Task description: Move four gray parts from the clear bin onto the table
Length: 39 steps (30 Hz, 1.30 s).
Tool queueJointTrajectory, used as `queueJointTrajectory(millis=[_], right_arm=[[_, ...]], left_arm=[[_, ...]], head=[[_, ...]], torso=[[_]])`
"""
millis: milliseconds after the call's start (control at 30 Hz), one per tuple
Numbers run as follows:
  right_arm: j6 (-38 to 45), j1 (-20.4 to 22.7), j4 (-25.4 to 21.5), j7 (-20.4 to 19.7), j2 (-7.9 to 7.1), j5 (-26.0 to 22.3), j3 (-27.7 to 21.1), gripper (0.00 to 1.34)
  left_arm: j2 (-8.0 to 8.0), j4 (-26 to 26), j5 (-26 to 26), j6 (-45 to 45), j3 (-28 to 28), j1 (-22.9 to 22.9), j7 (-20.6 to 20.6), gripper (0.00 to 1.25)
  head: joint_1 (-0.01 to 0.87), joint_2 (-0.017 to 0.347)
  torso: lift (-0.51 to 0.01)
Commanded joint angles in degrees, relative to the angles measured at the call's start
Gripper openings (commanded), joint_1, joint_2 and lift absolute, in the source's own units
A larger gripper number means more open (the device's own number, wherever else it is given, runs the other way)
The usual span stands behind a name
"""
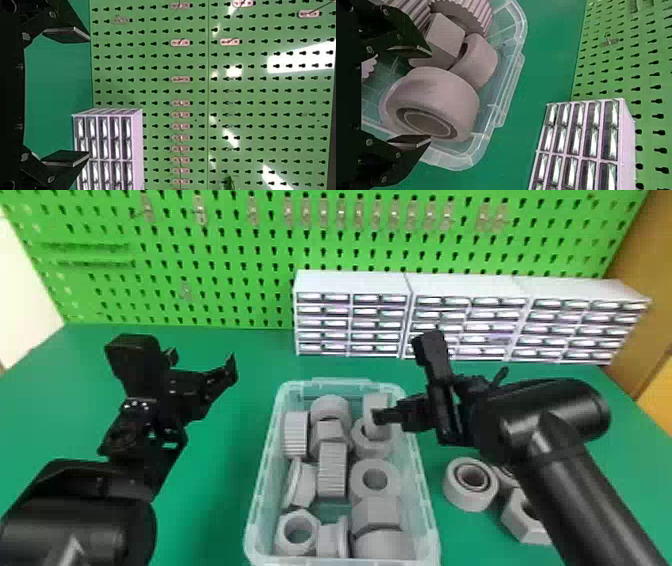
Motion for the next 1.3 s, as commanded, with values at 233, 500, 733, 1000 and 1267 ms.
queueJointTrajectory(millis=[233,500,733,1000,1267], right_arm=[[-3.3,-0.4,2.8,1.9,0.02,0.0,-0.4,0.84],[-4.1,-1.4,3.6,2.3,0.19,0.2,0.6,0.84],[-5.2,-1.6,5.2,2.6,0.28,0.0,1.3,0.84],[-6.4,-1.6,6.7,3.1,0.28,-0.2,1.3,0.84],[-6.8,-1.6,7.5,3.2,0.28,-0.1,1.3,0.84]], left_arm=[[0.00,0.0,0.0,0.0,0.0,0.1,0.0,1.01],[0.00,0.0,0.1,0.0,0.0,0.1,0.0,1.01],[0.00,0.0,0.0,0.0,0.1,0.1,0.0,1.01],[0.00,0.0,0.1,0.0,0.0,0.1,0.0,1.01],[0.00,0.0,0.1,0.0,0.0,0.0,0.0,1.01]], head=[[0.678,0.034],[0.678,0.034],[0.678,0.034],[0.678,0.034],[0.678,0.034]], torso=[[-0.050],[-0.050],[-0.050],[-0.050],[-0.050]])
